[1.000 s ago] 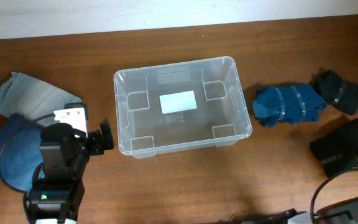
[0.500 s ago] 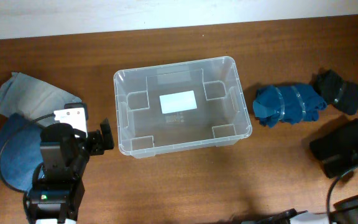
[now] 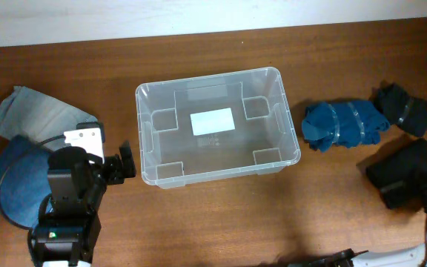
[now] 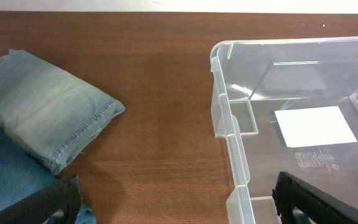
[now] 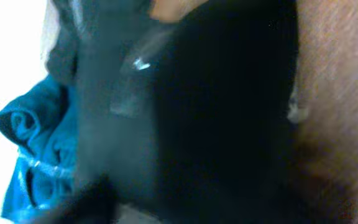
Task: Pack container
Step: 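Reach the right gripper to the black taped garments and grasp them, then lift the black garments with the right gripper and lower into container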
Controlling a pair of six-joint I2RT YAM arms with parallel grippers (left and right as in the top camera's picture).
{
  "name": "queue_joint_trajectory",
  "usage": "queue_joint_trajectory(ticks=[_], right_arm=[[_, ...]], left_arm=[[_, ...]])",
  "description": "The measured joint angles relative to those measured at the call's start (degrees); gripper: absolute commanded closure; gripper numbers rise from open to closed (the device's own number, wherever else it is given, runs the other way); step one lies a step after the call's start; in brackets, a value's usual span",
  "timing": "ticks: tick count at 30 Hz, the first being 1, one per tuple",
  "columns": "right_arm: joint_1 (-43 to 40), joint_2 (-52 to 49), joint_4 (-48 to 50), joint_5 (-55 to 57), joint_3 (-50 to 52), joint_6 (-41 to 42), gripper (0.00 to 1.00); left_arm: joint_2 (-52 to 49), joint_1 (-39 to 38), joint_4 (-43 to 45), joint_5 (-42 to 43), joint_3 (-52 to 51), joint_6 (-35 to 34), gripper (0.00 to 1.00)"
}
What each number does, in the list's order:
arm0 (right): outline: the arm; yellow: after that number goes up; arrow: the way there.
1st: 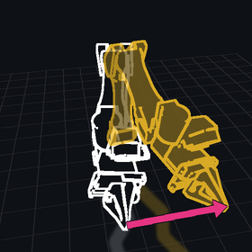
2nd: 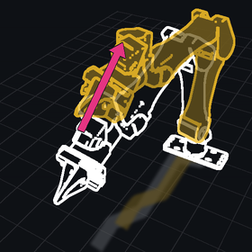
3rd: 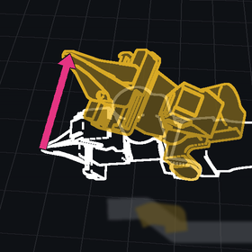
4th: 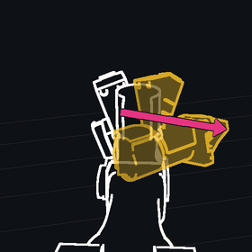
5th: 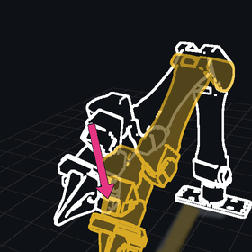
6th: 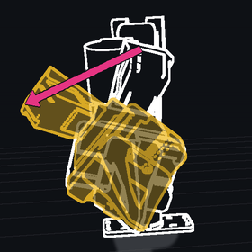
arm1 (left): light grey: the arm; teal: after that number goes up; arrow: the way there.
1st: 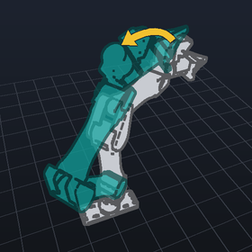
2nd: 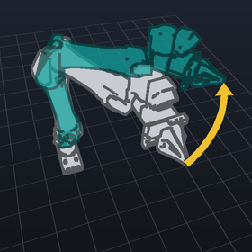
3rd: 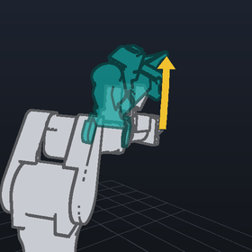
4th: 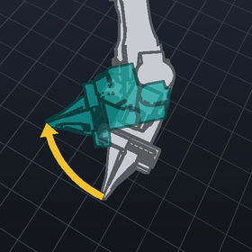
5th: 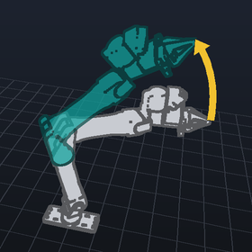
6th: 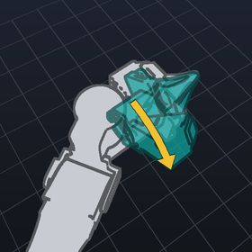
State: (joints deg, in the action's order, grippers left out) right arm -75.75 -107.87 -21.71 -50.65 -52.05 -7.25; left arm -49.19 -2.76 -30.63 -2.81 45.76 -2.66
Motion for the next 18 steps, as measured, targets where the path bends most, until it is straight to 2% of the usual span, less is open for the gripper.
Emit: queue_joint_trajectory(ticks=[1,6,13,18], right_arm=[[0.0,-0.9,-0.1,-1.0,0.1,0.1,0.62],[-0.2,-1.7,-0.2,-2.4,0.2,0.8,0.82],[-0.2,-2.3,-0.9,-6.6,0.3,2.1,0.91],[0.7,-2.0,-7.8,-10.1,-1.5,2.9,0.95]], left_arm=[[0.0,0.0,0.0,0.0,0.0,0.0,0.01],[0.0,0.0,0.0,0.0,0.0,0.0,0.01],[0.0,0.0,0.0,0.0,0.0,0.0,0.01],[0.0,0.0,0.0,0.0,0.0,0.0,0.01]])
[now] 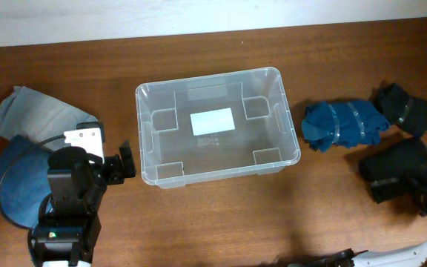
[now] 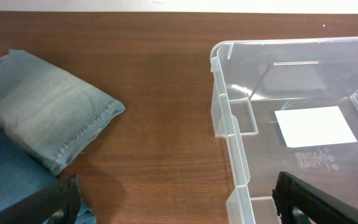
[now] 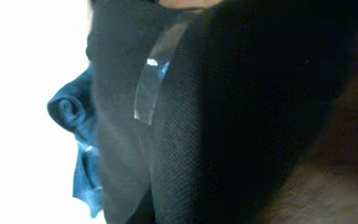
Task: Pack container
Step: 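Lift the black garments with the right gripper and lower into container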
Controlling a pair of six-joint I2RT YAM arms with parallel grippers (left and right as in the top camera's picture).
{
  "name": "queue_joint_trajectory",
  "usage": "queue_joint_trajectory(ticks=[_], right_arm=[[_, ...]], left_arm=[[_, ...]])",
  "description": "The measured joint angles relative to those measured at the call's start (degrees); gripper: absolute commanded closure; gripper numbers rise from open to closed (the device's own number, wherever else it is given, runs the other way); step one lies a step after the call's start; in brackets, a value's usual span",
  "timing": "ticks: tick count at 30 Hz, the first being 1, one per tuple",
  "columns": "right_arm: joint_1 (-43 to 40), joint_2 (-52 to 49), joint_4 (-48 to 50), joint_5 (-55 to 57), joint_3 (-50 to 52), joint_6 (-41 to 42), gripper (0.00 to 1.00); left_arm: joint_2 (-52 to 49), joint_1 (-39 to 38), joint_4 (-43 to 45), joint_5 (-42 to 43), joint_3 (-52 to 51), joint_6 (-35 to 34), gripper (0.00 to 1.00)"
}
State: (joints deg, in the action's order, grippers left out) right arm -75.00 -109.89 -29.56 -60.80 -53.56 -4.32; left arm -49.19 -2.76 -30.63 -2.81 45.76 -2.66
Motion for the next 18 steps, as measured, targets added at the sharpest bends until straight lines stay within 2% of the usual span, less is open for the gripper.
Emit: queue_joint_trajectory(ticks=[4,10,14,18], right_arm=[[3.7,5.3,-6.8,-0.3,-3.0,0.7,0.96],[13.6,21.2,-14.9,-1.4,-11.6,0.9,0.96],[24.5,30.4,-17.6,-1.4,-18.5,1.4,0.95],[41.1,35.4,-17.4,2.6,-23.9,4.0,0.95]], left_arm=[[0.0,0.0,0.0,0.0,0.0,0.0,0.01],[0.0,0.0,0.0,0.0,0.0,0.0,0.01],[0.0,0.0,-0.1,-1.1,0.0,0.0,0.01],[0.0,0.0,-1.1,-2.5,0.0,0.0,0.01]])
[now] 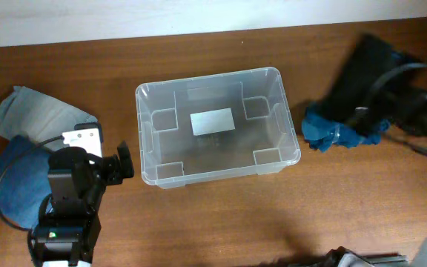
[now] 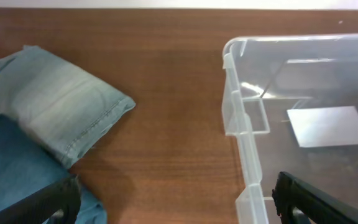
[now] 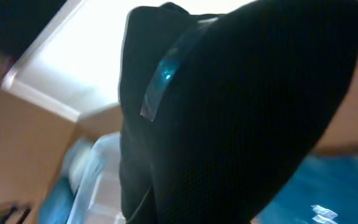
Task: Pack container
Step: 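Lift the black garments with the right gripper and lower into container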
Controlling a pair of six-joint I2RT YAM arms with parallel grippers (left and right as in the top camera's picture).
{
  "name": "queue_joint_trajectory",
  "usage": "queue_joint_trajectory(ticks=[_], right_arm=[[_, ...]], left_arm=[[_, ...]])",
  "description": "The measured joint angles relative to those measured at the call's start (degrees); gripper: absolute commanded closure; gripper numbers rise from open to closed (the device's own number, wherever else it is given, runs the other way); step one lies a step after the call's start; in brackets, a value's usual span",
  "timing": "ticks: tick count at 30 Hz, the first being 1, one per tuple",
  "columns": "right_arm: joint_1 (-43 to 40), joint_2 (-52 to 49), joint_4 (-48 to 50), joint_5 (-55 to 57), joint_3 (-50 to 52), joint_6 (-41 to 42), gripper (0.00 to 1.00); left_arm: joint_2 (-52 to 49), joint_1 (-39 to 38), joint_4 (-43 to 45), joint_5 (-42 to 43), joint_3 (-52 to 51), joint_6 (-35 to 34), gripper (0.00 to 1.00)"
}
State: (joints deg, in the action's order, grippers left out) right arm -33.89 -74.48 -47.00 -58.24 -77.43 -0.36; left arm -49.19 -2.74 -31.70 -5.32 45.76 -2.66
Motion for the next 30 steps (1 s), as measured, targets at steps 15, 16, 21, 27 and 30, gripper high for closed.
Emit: queue_joint_trajectory(ticks=[15,16,21,27,30], right_arm=[[50.0,-21.2,20.2,23.2,-1.5,19.6,0.96],[51.1,-23.7,21.9,23.5,-1.5,20.6,0.96],[55.8,-33.6,28.8,23.9,-1.5,24.7,0.96],[60.5,-37.7,30.8,24.9,-1.5,28.2,0.96],[61.4,-38.4,30.3,25.4,-1.5,28.9,0.96]], left_arm=[[0.0,6.0,-3.1,-0.7,0.0,-1.5,0.00],[0.0,6.0,-3.0,-0.7,0.0,-1.5,0.01],[0.0,6.0,-3.0,-0.5,0.0,-1.5,0.00],[0.0,6.0,-3.1,-0.5,0.0,-1.5,0.01],[0.0,6.0,-3.0,-0.5,0.0,-1.5,0.01]])
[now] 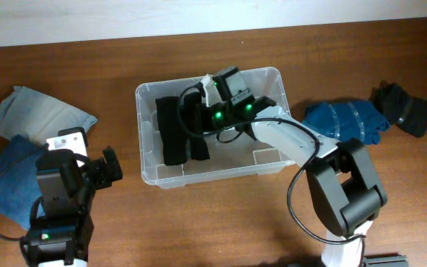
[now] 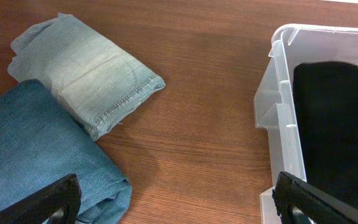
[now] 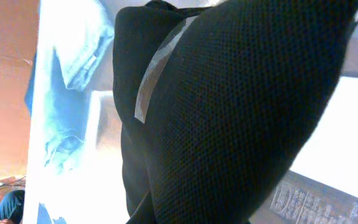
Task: Pack container
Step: 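Lift the black garments with the right gripper and lower into container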
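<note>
The clear plastic container stands mid-table. A black cloth bundle bound with clear tape lies in its left half, with my right gripper reaching in from the right and shut on it. In the right wrist view the bundle fills the frame and hides the fingers. The left wrist view shows the container's rim and the bundle inside. My left gripper is open over bare table left of the container, holding nothing.
A blue taped bundle and another black bundle lie right of the container. A folded light denim piece and a darker blue one lie at the left, beside my left arm.
My right gripper held the black bundle raised over the table's right side; now it is inside the container's left half with it. My left arm has shifted slightly left.
The black bundle lay on the table at the lower right with my right gripper on it, at both first moments. Then it was held up near the blue bundle. Now it is in the container. The left gripper stayed open throughout.
</note>
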Controlling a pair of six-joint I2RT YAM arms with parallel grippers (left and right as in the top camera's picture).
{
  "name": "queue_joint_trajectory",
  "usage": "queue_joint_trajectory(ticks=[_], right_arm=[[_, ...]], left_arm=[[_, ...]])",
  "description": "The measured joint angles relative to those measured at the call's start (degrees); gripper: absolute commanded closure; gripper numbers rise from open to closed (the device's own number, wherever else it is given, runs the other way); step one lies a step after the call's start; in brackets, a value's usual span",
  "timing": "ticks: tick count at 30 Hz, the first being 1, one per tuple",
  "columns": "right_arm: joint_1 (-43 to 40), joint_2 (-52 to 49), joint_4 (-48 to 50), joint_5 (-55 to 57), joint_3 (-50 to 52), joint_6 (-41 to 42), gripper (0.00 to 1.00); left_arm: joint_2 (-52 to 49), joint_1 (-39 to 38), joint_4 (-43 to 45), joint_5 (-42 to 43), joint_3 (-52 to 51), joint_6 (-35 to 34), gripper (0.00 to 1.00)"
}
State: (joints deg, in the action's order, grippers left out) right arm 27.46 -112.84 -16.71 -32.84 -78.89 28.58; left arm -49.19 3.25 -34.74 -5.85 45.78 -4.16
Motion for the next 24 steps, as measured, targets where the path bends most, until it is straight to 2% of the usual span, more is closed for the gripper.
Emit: queue_joint_trajectory(ticks=[3,4,5,6,7,18,21,24], right_arm=[[0.0,0.0,-1.1,0.3,0.0,0.3,0.95],[0.1,0.0,-1.7,0.5,0.0,0.3,0.89],[0.1,0.0,-2.2,0.6,0.0,0.5,0.60],[0.2,0.0,-2.5,0.7,0.0,0.9,0.21],[0.3,0.0,-2.6,0.7,0.0,0.8,0.01],[-0.1,1.3,-7.6,0.7,0.0,-4.2,0.01],[-3.7,6.1,-11.8,1.7,0.0,-5.9,0.02],[-10.4,15.0,-17.4,3.1,-0.4,-8.9,0.01]], left_arm=[[0.0,0.0,0.0,0.0,0.0,0.0,0.01],[0.0,0.0,0.0,0.0,0.0,0.0,0.00],[0.0,0.0,0.0,0.0,0.0,0.0,0.01],[0.0,0.0,0.0,0.0,0.0,0.0,0.01],[0.0,0.0,0.0,0.0,0.0,0.0,0.01],[0.0,0.0,0.0,0.0,0.0,0.0,0.01],[0.0,0.0,0.0,0.0,0.0,0.0,0.01],[0.0,0.0,0.1,0.0,0.0,0.0,0.01]])
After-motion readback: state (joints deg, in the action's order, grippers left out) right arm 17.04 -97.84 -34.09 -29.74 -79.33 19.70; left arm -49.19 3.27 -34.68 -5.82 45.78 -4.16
